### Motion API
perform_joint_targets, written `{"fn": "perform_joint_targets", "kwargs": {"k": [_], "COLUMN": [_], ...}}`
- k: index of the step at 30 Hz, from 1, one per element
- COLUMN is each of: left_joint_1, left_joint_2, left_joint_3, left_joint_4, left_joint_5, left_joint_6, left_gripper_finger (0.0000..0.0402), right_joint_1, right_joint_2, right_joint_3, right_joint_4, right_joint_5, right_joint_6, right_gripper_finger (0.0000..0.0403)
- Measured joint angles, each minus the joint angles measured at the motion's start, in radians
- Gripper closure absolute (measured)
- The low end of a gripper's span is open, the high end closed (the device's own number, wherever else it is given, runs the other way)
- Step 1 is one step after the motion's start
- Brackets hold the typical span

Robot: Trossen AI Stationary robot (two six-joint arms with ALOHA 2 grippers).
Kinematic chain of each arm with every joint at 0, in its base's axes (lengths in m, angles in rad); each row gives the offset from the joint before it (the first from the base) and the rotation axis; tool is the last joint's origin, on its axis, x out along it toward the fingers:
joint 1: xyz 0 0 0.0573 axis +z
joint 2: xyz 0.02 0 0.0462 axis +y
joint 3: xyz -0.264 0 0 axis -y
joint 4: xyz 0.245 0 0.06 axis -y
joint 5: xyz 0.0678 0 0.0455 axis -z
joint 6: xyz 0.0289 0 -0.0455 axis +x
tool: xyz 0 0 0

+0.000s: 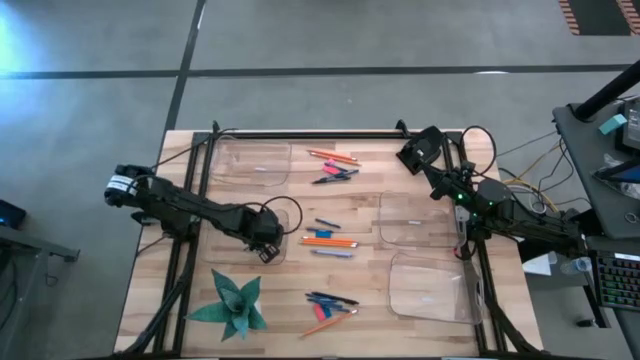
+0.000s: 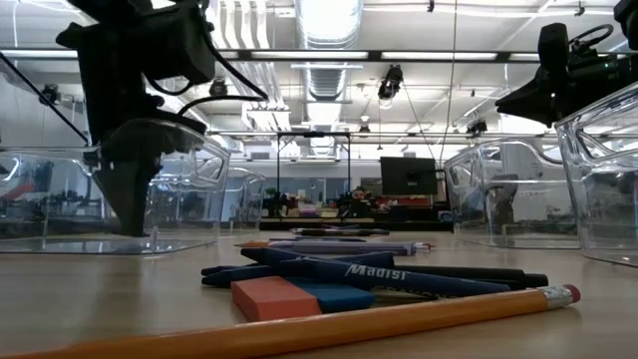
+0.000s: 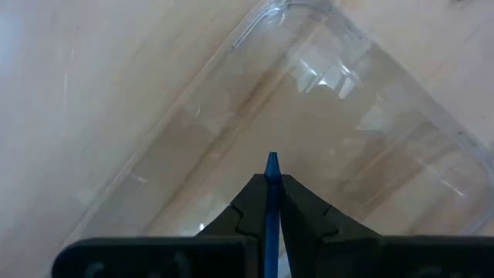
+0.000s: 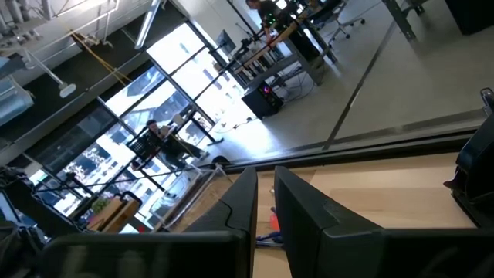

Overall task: Sort crayons/erasers/pens/pencils in bins
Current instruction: Put the blue crayon into the middle left transparent bin

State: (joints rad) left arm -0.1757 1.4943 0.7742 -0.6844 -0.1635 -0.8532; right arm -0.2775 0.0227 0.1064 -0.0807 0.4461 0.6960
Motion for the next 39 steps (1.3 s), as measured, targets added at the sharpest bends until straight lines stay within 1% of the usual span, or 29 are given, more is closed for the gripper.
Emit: {"fn": "perform_joint_targets", "kwargs": {"k": [6, 17, 21, 24, 28, 32, 34, 36, 38, 39], "left_joint_1": [0.000, 0.000, 0.000, 0.000, 0.000, -0.001, -0.001, -0.001, -0.001, -0.001], "left_joint_2": [0.021, 0.007, -0.014, -0.056, -0.146, -0.256, -0.306, -0.352, -0.390, -0.402], "left_joint_3": [0.002, 0.003, 0.030, 0.057, 0.081, 0.112, 0.122, 0.122, 0.115, 0.110], "left_joint_4": [0.005, 0.014, 0.000, -0.032, -0.067, -0.046, 0.011, 0.106, 0.188, 0.236], "left_joint_5": [-0.001, 0.003, 0.005, 0.005, 0.023, 0.024, 0.024, 0.019, -0.030, -0.079], "left_joint_6": [-0.002, -0.005, -0.004, -0.004, -0.004, -0.005, -0.005, -0.005, -0.005, -0.004], "left_gripper_finger": [0.0386, 0.0339, 0.0327, 0.0324, 0.0324, 0.0324, 0.0324, 0.0324, 0.0324, 0.0324], "right_joint_1": [0.000, 0.000, 0.000, 0.000, 0.000, 0.000, 0.000, 0.000, 0.000, 0.000], "right_joint_2": [0.000, 0.000, 0.000, 0.000, 0.000, 0.000, 0.000, 0.000, 0.000, 0.000], "right_joint_3": [0.000, 0.000, 0.000, 0.000, 0.000, 0.000, 0.000, 0.000, 0.000, 0.000], "right_joint_4": [0.000, 0.000, 0.000, 0.000, 0.000, 0.000, 0.000, 0.000, -0.001, 0.000], "right_joint_5": [0.000, 0.000, 0.000, 0.000, 0.000, 0.000, 0.000, 0.000, 0.000, 0.000], "right_joint_6": [0.000, 0.000, 0.000, 0.000, 0.000, 0.000, 0.000, 0.000, 0.000, 0.000], "right_gripper_finger": [0.0364, 0.0364, 0.0364, 0.0364, 0.0364, 0.0364, 0.0364, 0.0364, 0.0364, 0.0364]}}
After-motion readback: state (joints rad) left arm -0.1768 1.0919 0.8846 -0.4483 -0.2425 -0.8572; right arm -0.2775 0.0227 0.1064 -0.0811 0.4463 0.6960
